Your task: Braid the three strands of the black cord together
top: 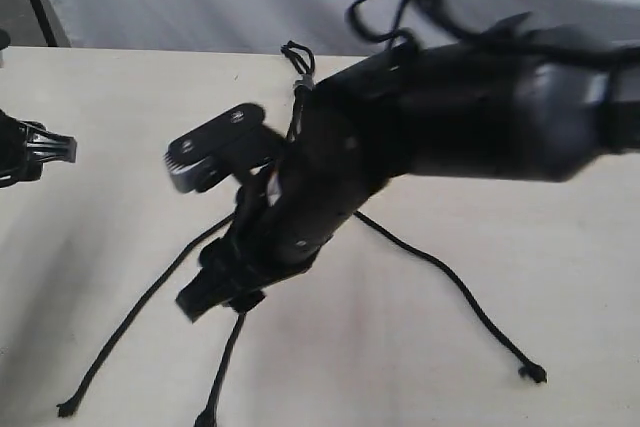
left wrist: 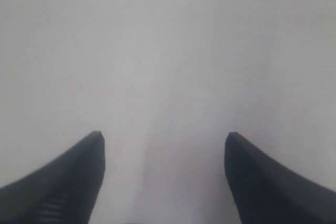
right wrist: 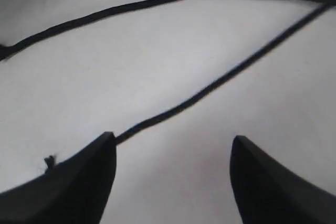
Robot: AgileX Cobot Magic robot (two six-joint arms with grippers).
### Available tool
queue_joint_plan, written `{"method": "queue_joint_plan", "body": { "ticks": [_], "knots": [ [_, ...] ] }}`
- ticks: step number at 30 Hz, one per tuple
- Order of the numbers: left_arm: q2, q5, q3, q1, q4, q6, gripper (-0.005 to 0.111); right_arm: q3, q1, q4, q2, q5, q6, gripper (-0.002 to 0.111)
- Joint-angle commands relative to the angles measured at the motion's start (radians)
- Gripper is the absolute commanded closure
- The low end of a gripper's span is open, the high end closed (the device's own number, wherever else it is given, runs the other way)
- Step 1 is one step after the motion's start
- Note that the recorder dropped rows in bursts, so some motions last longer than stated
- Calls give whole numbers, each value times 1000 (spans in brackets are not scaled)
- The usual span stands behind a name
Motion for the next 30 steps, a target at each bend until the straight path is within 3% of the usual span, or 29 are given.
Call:
{"method": "queue_joint_plan", "body": {
  "ticks": [1, 5, 11, 15, 18, 23, 27, 30],
  "knots": [
    [-8, -178, 31, 77, 14, -9, 45, -138, 32, -2, 166, 46, 51, 49],
    [-8, -181, 31, 80, 14, -9, 45, -237, 32, -65, 296, 107, 156, 49],
    [-8, -190, 31, 80, 12, -9, 45, -255, 28, -139, 372, 152, 206, 52],
    [-8, -190, 31, 80, 12, -9, 45, -255, 28, -152, 364, 203, 135, 108],
    [-8, -190, 31, 80, -4, -9, 45, -259, 8, -170, 287, 302, -61, 108],
    [-8, -159, 31, 80, -4, -4, 45, -278, -151, -452, 222, 405, -66, 108],
    [-8, -159, 31, 80, -22, 18, 45, -278, -321, -436, 286, 368, -59, 108],
    [-8, -159, 31, 80, -26, 26, 45, -278, -366, -404, 317, 356, -59, 108]
  ]
}}
